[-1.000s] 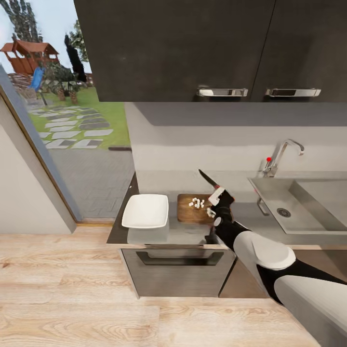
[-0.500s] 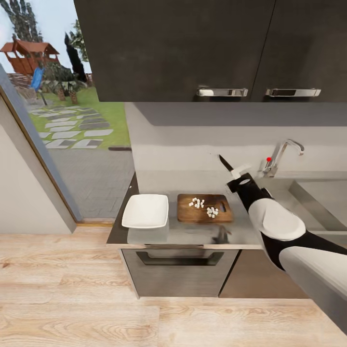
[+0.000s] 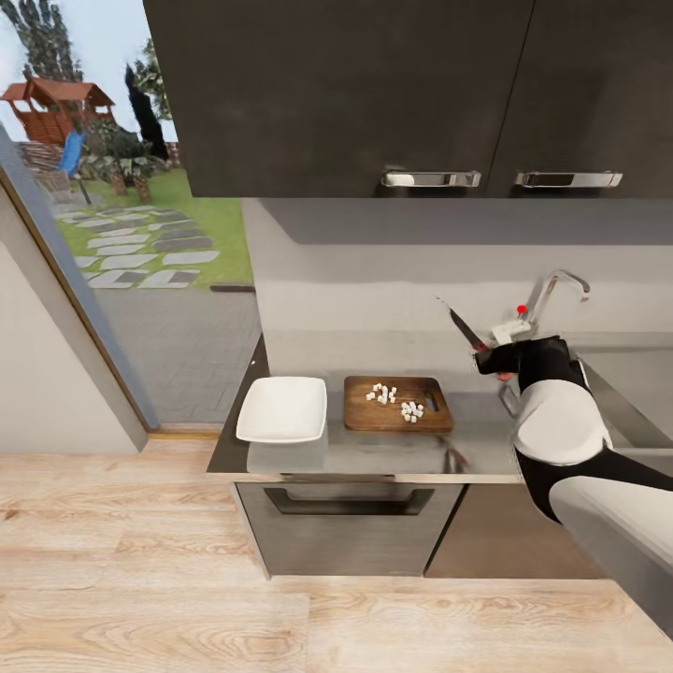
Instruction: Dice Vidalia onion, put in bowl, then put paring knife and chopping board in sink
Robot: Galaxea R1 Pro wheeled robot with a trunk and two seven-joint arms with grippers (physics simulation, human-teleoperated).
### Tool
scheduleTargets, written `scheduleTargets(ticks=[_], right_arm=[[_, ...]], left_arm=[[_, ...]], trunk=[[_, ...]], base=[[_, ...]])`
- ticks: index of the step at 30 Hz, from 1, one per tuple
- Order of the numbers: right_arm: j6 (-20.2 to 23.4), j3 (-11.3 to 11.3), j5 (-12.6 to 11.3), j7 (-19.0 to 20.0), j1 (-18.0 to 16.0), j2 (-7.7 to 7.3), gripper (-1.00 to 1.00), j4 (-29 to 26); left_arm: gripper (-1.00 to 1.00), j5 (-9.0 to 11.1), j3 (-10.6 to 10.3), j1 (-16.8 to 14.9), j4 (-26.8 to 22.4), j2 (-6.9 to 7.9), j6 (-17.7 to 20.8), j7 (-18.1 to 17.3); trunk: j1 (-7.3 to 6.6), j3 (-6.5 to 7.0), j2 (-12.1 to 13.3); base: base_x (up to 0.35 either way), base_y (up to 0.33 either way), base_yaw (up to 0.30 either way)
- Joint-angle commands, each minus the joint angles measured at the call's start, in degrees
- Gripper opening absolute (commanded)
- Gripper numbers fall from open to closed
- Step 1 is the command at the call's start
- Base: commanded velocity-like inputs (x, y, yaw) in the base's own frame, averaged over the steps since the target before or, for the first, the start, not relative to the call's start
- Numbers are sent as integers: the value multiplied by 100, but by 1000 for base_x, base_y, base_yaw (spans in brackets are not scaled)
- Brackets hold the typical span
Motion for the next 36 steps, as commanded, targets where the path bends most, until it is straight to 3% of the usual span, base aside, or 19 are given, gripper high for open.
scheduleTargets(ticks=[1, 7, 14, 22, 36], right_arm=[[31, -33, 13, 99, -10, -41, -100, -20], [119, -31, 15, 200, -10, -143, -100, -32], [106, -36, 23, 217, -2, -448, -100, -13], [91, -46, 32, 197, 33, -462, -100, 43], [68, -47, 37, 187, 56, -447, -100, 158]], left_arm=[[100, 3, -33, -9, 22, -7, -26, 16], [100, 3, -33, -9, 22, -25, -23, 16], [100, 3, -33, -9, 22, -99, -22, 23], [100, 3, -33, -9, 22, -104, -23, 23], [100, 3, -33, -9, 22, -105, -19, 23]], trunk=[[4, -12, -12], [4, -12, -12], [4, -12, -12], [4, -12, -12], [4, -12, -12]], base=[[0, 0, 0], [0, 0, 0], [37, -166, 0], [48, -260, 0], [1, -52, 0]])
